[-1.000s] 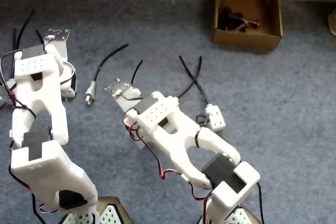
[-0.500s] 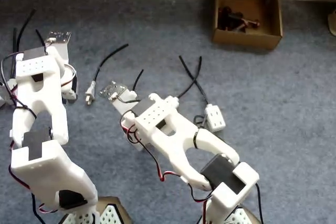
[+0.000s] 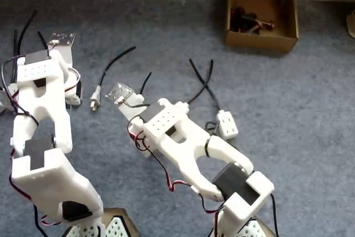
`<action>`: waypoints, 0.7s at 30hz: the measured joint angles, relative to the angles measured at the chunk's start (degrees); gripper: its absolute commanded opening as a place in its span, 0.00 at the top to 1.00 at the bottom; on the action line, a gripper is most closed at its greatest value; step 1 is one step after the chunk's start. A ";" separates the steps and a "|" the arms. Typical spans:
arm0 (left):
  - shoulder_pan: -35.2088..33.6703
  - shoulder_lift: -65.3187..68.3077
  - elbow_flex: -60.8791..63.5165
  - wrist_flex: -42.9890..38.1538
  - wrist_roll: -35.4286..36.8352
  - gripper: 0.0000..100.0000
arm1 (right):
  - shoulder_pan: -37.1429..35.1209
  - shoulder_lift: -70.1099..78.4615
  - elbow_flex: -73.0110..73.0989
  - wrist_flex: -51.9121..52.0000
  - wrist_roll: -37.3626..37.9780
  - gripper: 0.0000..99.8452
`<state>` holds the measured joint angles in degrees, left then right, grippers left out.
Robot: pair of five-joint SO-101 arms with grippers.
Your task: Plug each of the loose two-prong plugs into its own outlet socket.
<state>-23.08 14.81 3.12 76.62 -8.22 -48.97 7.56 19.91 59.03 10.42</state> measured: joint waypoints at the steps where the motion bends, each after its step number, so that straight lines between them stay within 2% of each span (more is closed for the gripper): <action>1: 0.00 0.00 0.00 0.00 0.00 0.94 | 0.00 0.00 0.00 -0.09 0.26 0.90; 12: 0.00 0.00 0.00 0.00 0.00 0.94 | 0.00 0.00 0.00 -0.09 2.11 0.90; 21: 0.00 0.00 0.00 0.00 0.00 0.94 | 0.00 0.00 -1.32 3.78 2.11 0.88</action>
<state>-23.08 14.81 3.12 76.62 -8.22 -48.97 7.56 18.59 62.81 12.53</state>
